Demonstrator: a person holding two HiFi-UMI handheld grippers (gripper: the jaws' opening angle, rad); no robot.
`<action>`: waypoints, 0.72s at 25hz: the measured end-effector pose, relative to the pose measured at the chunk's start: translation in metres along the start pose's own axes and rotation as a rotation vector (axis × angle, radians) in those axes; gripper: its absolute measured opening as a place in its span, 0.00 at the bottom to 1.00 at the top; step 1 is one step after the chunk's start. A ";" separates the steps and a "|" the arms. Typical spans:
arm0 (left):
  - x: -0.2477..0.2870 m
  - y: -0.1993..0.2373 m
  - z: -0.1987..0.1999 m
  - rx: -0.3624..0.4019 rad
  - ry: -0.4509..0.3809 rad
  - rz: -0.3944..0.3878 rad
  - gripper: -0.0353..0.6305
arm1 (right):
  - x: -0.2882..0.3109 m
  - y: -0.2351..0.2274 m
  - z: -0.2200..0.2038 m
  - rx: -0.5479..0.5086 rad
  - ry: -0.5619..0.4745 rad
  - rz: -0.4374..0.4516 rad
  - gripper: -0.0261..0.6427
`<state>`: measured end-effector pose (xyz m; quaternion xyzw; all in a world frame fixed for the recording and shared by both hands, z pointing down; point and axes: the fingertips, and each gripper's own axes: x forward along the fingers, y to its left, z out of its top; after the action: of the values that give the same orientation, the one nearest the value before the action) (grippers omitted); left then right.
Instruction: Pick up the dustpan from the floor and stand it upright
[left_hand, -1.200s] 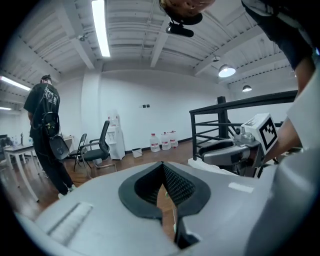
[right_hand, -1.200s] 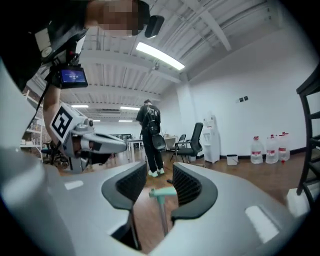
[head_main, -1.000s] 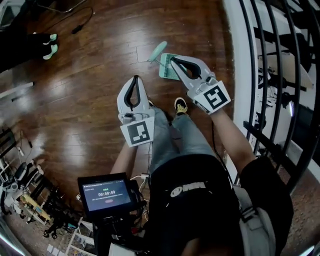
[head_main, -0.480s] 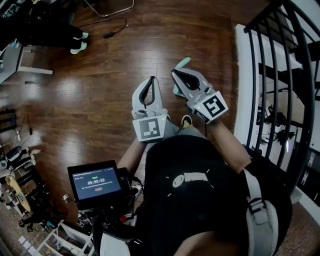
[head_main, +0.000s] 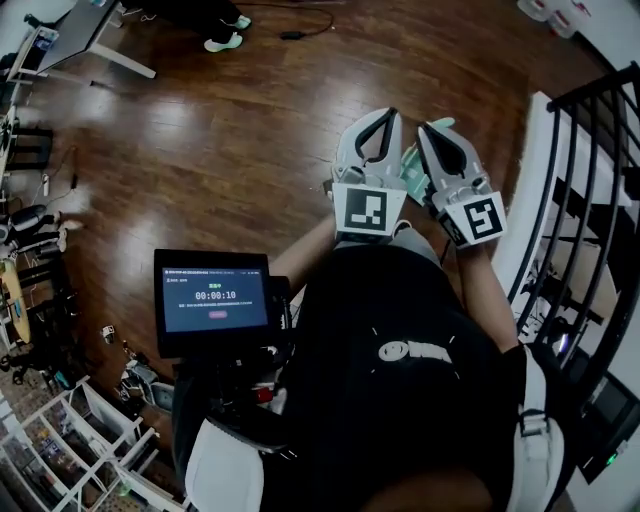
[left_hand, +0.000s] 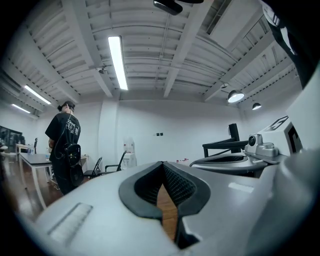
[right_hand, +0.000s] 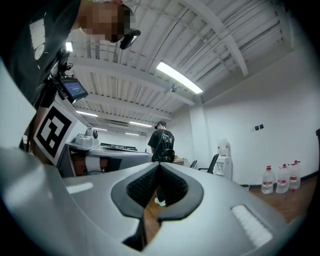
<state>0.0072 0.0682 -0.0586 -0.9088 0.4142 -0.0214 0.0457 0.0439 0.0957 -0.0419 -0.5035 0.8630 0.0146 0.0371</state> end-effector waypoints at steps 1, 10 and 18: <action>0.001 0.004 0.003 0.003 0.000 0.003 0.08 | 0.003 -0.001 0.002 -0.005 0.012 -0.006 0.04; 0.005 0.016 -0.001 0.016 0.012 0.056 0.08 | 0.011 -0.009 -0.010 0.019 0.020 0.037 0.04; 0.002 0.022 -0.002 0.027 0.014 0.077 0.08 | 0.022 -0.008 -0.012 -0.006 0.032 0.028 0.04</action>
<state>-0.0083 0.0517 -0.0584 -0.8912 0.4490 -0.0317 0.0559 0.0400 0.0720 -0.0312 -0.4917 0.8705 0.0098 0.0215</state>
